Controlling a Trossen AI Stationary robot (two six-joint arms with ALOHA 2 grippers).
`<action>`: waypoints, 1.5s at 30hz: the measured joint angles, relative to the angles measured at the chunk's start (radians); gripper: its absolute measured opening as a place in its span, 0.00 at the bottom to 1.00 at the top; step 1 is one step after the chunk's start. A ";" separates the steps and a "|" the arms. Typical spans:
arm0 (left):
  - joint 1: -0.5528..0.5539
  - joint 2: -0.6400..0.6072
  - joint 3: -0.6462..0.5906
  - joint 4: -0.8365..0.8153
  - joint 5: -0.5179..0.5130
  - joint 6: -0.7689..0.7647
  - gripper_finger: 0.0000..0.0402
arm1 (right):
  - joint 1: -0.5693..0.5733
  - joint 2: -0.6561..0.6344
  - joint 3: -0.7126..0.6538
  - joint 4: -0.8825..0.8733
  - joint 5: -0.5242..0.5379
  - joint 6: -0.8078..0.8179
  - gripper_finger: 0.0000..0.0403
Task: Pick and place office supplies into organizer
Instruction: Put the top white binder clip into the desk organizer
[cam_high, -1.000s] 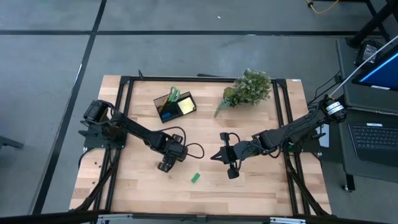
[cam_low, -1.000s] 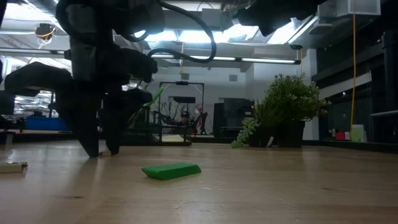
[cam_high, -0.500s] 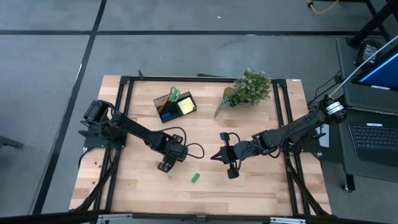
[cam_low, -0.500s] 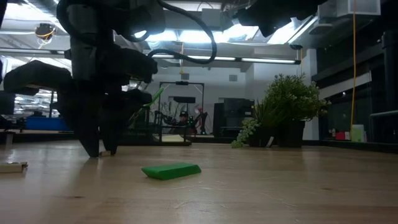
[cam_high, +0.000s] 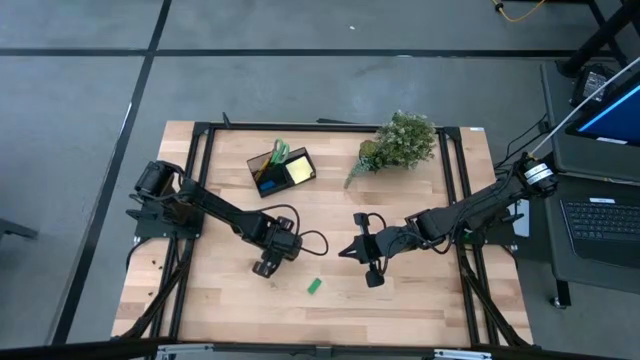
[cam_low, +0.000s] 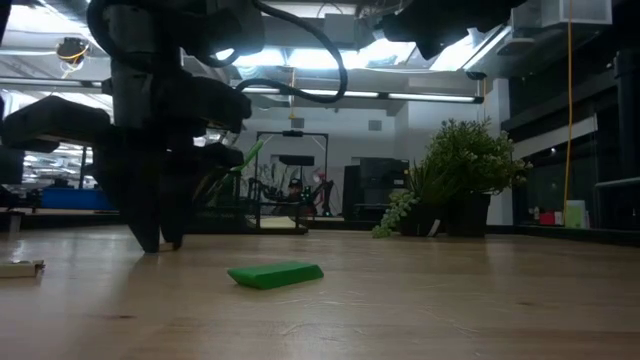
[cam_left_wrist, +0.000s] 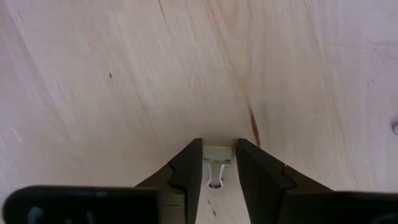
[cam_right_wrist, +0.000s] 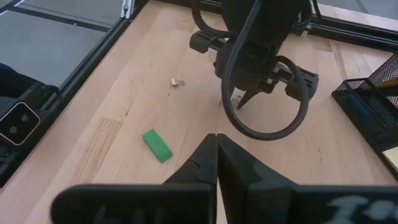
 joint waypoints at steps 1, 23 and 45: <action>0.000 0.000 0.000 -0.001 0.000 0.001 0.22 | 0.000 0.000 0.000 0.000 0.000 0.000 0.02; 0.000 -0.058 -0.012 -0.036 -0.011 -0.010 0.12 | -0.004 0.000 0.000 0.000 0.000 -0.003 0.02; 0.025 -0.335 -0.005 -0.041 -0.268 -0.033 0.13 | -0.004 0.000 0.000 0.009 0.000 -0.003 0.02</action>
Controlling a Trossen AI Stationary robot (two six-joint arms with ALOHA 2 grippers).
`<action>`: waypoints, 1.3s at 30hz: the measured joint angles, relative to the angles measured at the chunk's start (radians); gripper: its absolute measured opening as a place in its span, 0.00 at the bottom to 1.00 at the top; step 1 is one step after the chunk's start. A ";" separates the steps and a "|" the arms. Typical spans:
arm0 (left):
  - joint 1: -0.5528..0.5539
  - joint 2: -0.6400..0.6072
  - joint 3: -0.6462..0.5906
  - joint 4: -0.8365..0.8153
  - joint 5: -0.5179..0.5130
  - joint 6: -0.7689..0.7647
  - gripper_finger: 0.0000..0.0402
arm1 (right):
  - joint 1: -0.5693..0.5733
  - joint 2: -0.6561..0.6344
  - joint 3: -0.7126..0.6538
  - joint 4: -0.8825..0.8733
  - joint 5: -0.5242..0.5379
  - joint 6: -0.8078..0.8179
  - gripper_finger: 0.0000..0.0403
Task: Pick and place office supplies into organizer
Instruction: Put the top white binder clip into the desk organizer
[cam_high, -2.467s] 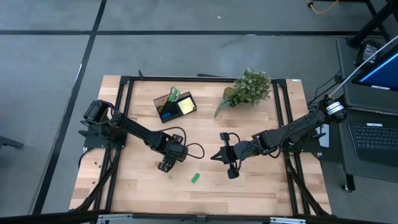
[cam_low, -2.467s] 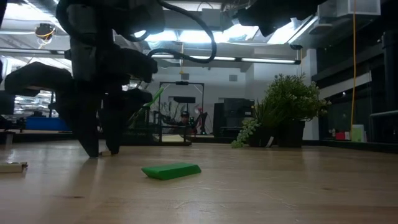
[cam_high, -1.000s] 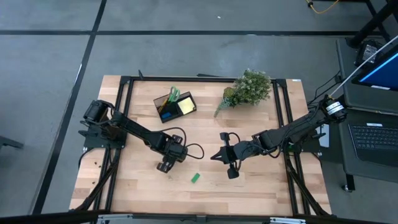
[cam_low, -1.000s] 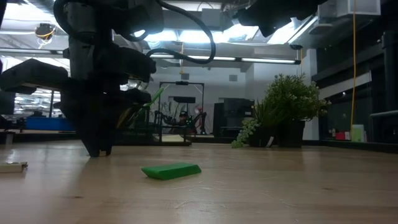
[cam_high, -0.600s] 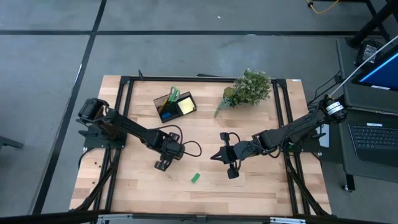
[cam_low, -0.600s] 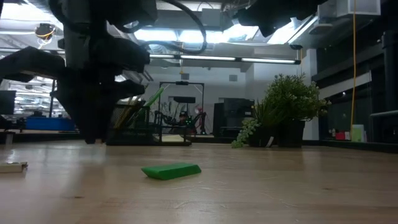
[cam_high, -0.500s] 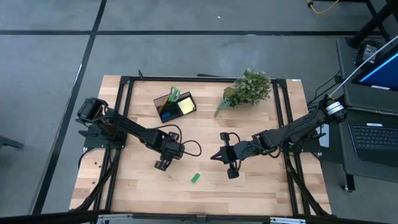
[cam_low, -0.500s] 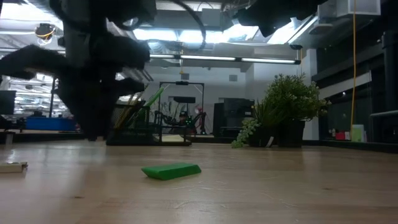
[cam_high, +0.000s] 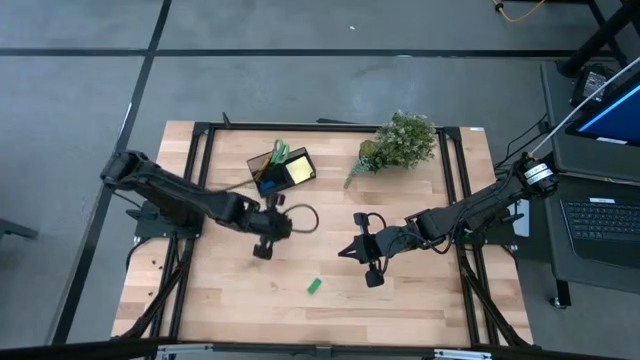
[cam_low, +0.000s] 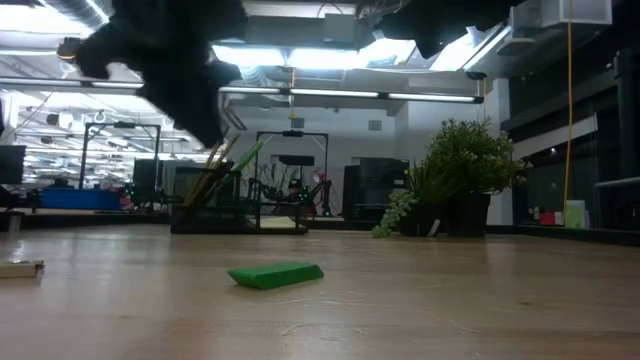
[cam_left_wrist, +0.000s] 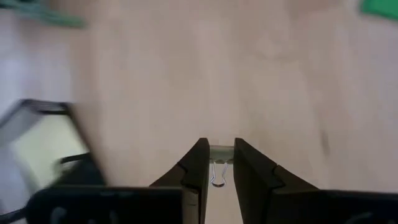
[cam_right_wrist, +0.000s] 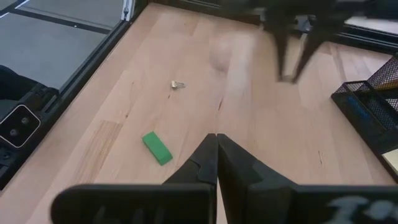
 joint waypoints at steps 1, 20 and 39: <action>0.011 -0.016 0.001 0.000 -0.014 0.004 0.13 | 0.000 0.000 0.000 0.000 0.000 0.000 0.02; 0.378 -0.120 0.001 -0.012 0.003 0.165 0.13 | 0.000 0.000 0.000 0.010 0.000 0.001 0.02; 0.613 -0.120 -0.088 0.041 0.163 0.139 0.13 | 0.000 0.000 0.000 0.005 0.000 0.001 0.02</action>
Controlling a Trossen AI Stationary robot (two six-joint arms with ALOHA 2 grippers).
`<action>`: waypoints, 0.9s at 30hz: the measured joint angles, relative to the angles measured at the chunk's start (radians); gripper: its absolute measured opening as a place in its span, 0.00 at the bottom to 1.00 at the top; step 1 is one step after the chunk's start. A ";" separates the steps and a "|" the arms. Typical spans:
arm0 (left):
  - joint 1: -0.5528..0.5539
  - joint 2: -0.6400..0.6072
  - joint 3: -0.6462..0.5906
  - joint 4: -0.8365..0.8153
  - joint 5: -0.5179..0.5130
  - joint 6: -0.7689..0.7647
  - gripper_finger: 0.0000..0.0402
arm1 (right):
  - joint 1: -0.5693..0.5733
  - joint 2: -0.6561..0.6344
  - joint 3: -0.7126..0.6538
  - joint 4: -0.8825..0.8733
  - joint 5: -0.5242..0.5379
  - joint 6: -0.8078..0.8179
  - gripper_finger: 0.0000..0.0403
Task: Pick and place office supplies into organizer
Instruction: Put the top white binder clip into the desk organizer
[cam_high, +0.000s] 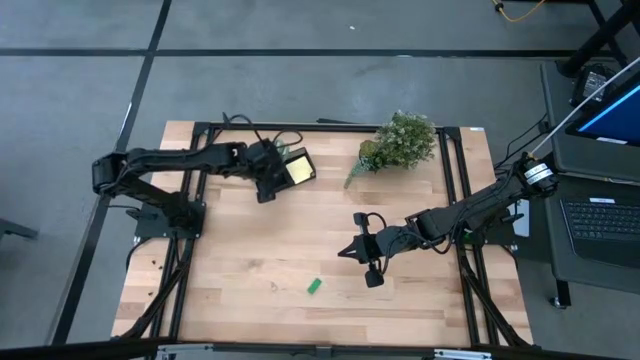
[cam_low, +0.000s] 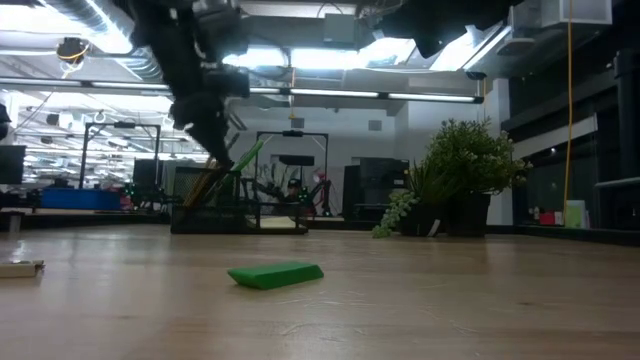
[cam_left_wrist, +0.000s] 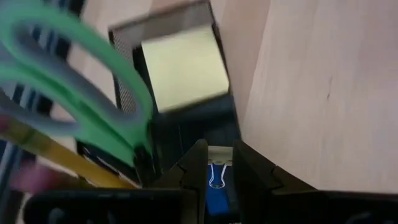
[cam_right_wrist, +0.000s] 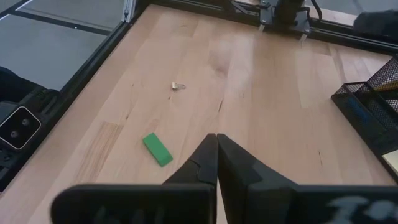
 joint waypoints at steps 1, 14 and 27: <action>0.004 0.000 -0.018 0.008 -0.003 0.000 0.13 | 0.000 0.000 0.000 0.000 0.000 0.000 0.02; 0.018 0.009 -0.125 0.107 -0.003 -0.055 0.13 | 0.000 0.000 0.000 0.000 0.000 -0.001 0.02; 0.019 0.044 -0.126 0.108 -0.001 -0.063 0.13 | 0.000 0.000 0.000 0.001 0.000 0.000 0.02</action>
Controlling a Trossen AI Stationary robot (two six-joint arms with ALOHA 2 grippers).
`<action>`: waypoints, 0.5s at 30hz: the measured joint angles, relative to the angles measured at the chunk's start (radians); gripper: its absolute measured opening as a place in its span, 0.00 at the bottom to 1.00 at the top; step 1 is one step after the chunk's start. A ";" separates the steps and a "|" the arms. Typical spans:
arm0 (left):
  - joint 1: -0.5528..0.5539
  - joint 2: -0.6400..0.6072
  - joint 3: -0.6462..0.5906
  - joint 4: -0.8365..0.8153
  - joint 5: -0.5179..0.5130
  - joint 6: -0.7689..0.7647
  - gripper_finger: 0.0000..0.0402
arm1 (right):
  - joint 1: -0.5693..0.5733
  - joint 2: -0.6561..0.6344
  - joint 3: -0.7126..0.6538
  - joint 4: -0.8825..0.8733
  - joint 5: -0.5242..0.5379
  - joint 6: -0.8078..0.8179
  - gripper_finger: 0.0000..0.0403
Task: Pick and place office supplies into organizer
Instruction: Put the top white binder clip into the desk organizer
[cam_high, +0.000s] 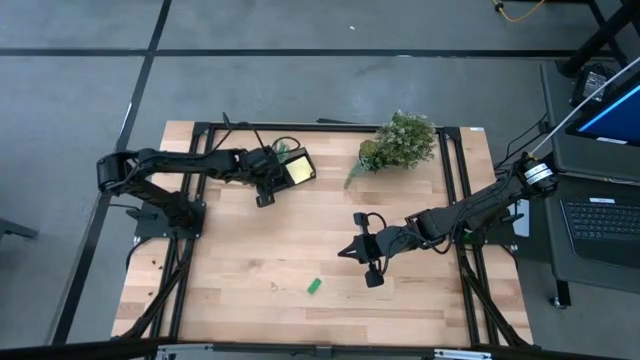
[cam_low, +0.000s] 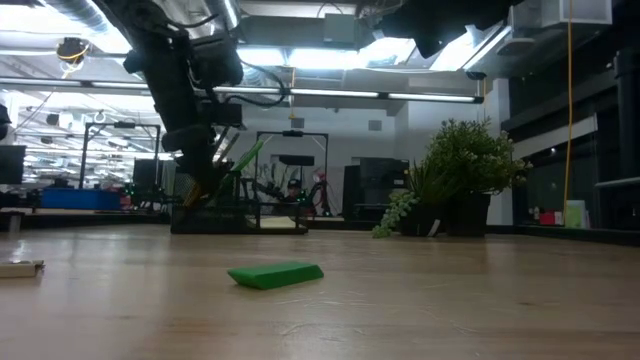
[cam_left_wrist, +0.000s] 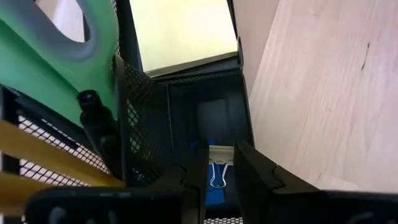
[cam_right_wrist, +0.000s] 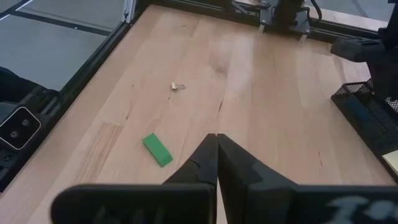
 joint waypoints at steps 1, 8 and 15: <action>0.000 0.006 0.000 0.003 0.000 0.000 0.13 | 0.000 0.000 0.000 0.000 0.000 0.000 0.02; 0.000 0.043 0.000 0.031 -0.002 0.001 0.14 | 0.000 0.000 0.000 0.001 0.000 0.002 0.02; 0.000 0.045 0.000 0.042 -0.003 -0.006 0.22 | 0.000 0.000 0.000 0.002 0.000 0.002 0.02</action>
